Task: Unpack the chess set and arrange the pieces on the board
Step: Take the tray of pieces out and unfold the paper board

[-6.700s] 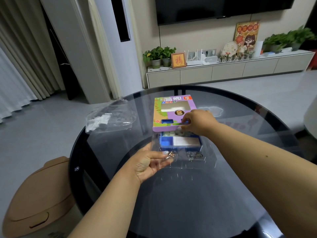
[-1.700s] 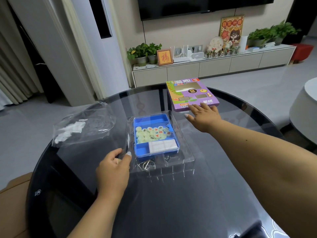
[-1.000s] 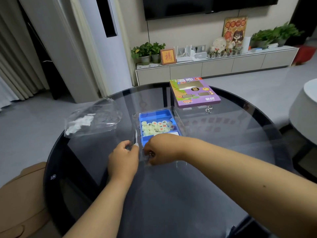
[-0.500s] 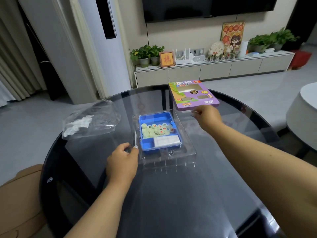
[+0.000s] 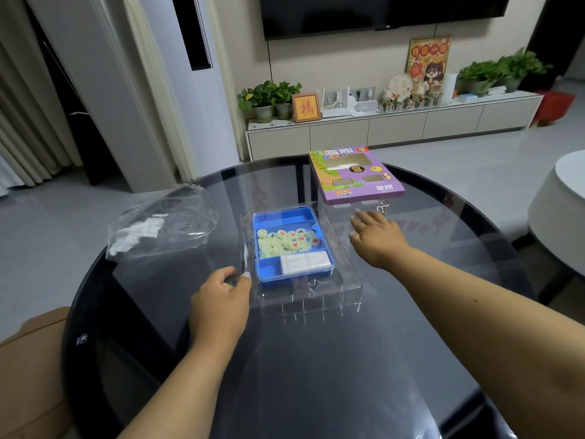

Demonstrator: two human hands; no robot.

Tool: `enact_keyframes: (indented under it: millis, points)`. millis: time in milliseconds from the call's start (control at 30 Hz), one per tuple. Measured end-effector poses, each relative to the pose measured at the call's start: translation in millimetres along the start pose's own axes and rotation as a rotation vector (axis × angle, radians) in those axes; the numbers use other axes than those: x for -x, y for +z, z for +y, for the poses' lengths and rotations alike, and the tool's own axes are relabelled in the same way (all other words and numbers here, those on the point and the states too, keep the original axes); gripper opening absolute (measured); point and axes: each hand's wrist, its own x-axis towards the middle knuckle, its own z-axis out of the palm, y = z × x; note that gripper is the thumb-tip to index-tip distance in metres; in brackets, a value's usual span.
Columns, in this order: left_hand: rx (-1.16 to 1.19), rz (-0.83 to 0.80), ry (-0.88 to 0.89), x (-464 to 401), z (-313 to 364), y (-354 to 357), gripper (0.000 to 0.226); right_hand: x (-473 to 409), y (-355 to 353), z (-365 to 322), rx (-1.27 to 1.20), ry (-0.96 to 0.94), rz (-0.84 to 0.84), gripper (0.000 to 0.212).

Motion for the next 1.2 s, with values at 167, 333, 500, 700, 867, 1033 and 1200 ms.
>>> enact_keyframes:
  millis: [167,333,500,700,867,1033,1200]
  points:
    - [0.009,-0.003,-0.001,-2,0,1,0.037,3,-1,8,-0.101,-0.022,0.355,0.038]
    - [0.018,-0.005,-0.007,-2,-2,1,0.036,7,3,10,-0.111,-0.085,0.204,0.041]
    - [0.033,-0.009,-0.007,0,-1,1,0.037,-2,4,14,-0.046,-0.057,0.024,0.054]
    - [0.021,-0.001,-0.004,-1,0,1,0.035,-12,3,18,-0.031,0.044,-0.043,0.056]
    - [0.011,0.002,-0.003,-1,-1,1,0.036,-8,-2,7,-0.198,0.094,0.160,0.049]
    - [-0.002,-0.004,-0.010,-1,0,1,0.036,-3,-24,-39,-0.391,0.011,0.363,0.032]
    - [-0.029,-0.033,0.011,1,1,1,0.036,-11,-26,-80,-0.183,0.108,0.135,0.048]
